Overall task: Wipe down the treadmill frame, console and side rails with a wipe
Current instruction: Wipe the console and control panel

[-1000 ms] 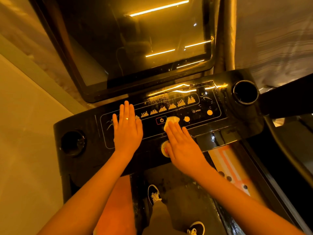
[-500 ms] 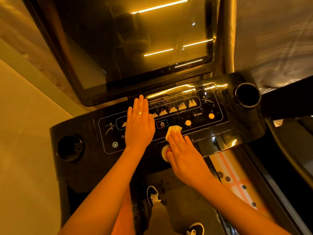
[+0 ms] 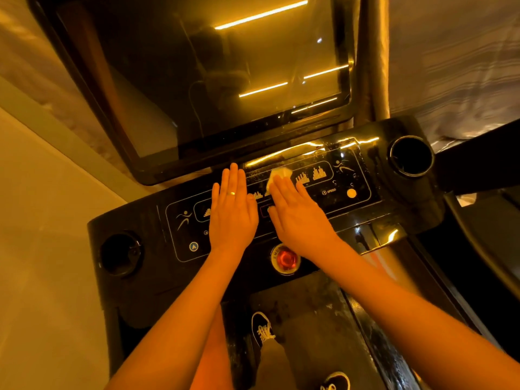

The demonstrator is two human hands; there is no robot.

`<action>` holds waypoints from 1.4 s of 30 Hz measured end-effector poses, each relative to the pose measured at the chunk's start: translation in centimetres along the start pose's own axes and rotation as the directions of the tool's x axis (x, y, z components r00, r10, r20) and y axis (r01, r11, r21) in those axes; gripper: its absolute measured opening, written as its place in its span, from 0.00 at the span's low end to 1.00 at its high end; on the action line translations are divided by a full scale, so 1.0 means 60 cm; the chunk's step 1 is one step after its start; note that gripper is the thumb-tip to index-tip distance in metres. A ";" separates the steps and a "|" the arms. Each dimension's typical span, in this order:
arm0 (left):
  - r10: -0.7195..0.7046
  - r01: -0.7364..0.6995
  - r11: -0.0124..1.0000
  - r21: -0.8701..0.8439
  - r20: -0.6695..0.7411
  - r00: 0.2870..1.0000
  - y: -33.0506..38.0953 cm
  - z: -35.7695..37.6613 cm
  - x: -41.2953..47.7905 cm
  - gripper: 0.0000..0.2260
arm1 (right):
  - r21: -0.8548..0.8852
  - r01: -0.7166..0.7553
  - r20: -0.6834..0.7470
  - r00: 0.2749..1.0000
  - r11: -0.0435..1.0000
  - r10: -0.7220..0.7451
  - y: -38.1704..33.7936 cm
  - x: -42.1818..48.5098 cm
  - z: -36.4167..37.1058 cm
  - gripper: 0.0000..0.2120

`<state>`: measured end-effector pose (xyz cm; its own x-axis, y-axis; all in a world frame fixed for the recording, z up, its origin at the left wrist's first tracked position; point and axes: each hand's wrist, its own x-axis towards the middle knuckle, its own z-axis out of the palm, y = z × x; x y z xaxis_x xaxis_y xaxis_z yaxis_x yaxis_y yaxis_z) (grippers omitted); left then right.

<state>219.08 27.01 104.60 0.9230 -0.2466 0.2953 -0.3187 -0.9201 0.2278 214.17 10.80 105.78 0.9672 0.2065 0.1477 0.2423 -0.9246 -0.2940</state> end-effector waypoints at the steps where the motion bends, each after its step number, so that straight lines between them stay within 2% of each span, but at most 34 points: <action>1: -0.002 0.002 1.000 -0.003 -0.001 1.000 0.000 0.001 -0.001 0.24 | 0.004 -0.006 0.021 1.000 1.000 0.006 -0.004 -0.029 0.004 0.28; 3: -0.005 0.005 1.000 0.002 -0.007 1.000 -0.001 0.001 -0.001 0.24 | -0.018 -0.005 0.043 0.999 1.000 0.005 -0.008 -0.056 0.009 0.29; 10: -0.003 0.003 1.000 0.015 0.011 1.000 0.001 -0.003 -0.002 0.25 | -0.017 -0.040 0.023 0.999 0.999 0.040 -0.002 0.008 0.001 0.28; 17: -0.012 0.012 1.000 -0.004 0.005 1.000 0.002 -0.003 0.000 0.25 | 0.017 -0.075 0.032 0.997 0.997 0.074 -0.004 -0.145 0.037 0.27; 27: -0.013 0.013 1.000 -0.019 -0.008 1.000 0.003 -0.003 -0.001 0.26 | 0.027 -0.105 0.043 0.994 0.994 0.103 -0.011 -0.154 0.041 0.27; 34: 0.002 -0.002 1.000 -0.020 -0.005 1.000 0.000 0.000 -0.003 0.26 | 0.021 -0.085 0.026 0.996 0.996 0.084 -0.006 -0.055 0.011 0.30; 42: 0.012 -0.012 1.000 0.006 0.012 1.000 -0.003 0.002 0.000 0.26 | 0.021 -0.064 -0.058 0.996 0.998 0.065 0.022 0.090 -0.031 0.26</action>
<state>219.16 27.12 104.46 0.9217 -0.2615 0.2865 -0.3286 -0.9189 0.2184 219.57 10.12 107.94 0.9749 0.1270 0.1830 0.1816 -0.9290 -0.3226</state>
